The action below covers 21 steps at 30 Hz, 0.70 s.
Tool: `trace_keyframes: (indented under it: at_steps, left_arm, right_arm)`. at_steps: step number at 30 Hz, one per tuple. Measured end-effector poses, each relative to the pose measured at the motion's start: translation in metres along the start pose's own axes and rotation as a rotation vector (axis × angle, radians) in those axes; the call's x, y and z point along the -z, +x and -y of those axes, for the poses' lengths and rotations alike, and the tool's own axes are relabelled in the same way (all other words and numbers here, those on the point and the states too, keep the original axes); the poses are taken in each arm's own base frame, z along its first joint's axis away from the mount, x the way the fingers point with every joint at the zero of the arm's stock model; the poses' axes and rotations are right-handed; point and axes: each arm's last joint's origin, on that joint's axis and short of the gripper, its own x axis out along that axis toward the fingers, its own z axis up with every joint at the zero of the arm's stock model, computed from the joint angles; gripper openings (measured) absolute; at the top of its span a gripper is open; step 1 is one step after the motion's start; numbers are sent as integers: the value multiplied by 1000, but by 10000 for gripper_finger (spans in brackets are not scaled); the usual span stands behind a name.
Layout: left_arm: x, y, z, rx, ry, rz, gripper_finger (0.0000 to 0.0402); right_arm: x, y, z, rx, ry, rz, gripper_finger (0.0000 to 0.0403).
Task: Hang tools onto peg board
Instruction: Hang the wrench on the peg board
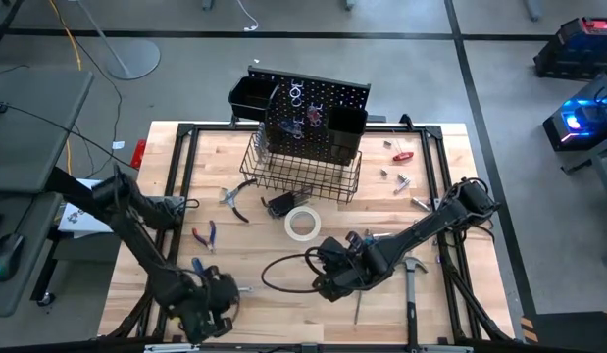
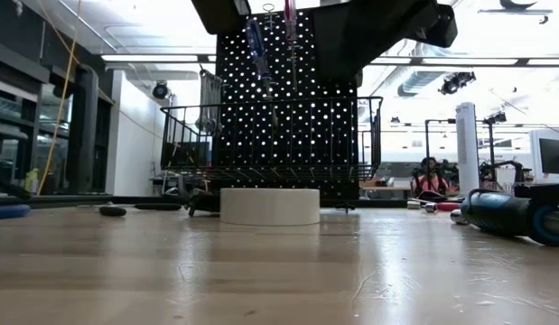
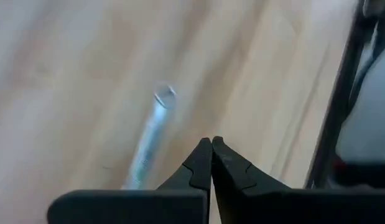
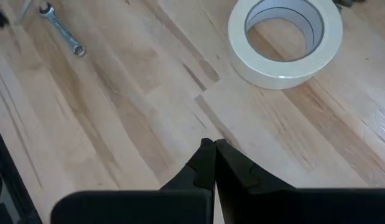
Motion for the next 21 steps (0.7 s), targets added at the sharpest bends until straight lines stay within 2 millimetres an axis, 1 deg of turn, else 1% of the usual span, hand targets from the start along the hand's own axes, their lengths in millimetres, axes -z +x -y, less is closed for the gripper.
trace_keyframes:
  at_steps: [2, 4, 7, 8, 11, 13, 18, 21]
  left_arm:
    - [1, -9, -7, -43, -39, 62, 0]
    - [2, -13, -14, -101, -61, 79, 0]
    - [10, -2, -20, -159, -74, -5, 0]
    - [13, 2, -21, -161, -90, -43, 0]
    - [21, 7, -17, -114, -147, -111, 0]
    - [27, 11, -20, -150, -181, -119, 0]
    - [29, 17, -25, -240, -263, -118, 0]
    - [29, 19, -24, -236, -275, -138, 0]
  right_arm:
    - [-1, 1, 1, 3, 3, 3, 0]
    - [-4, 2, 2, 9, 8, 10, 0]
    - [-7, 4, 4, 13, 14, 12, 0]
    - [-9, 5, 5, 15, 15, 11, 0]
    - [-11, 6, 6, 12, -6, 7, 0]
    - [-12, 6, 6, 14, -11, 7, 0]
    - [-13, 7, 7, 13, -24, 4, 0]
    - [-13, 7, 6, 10, -24, 0, 0]
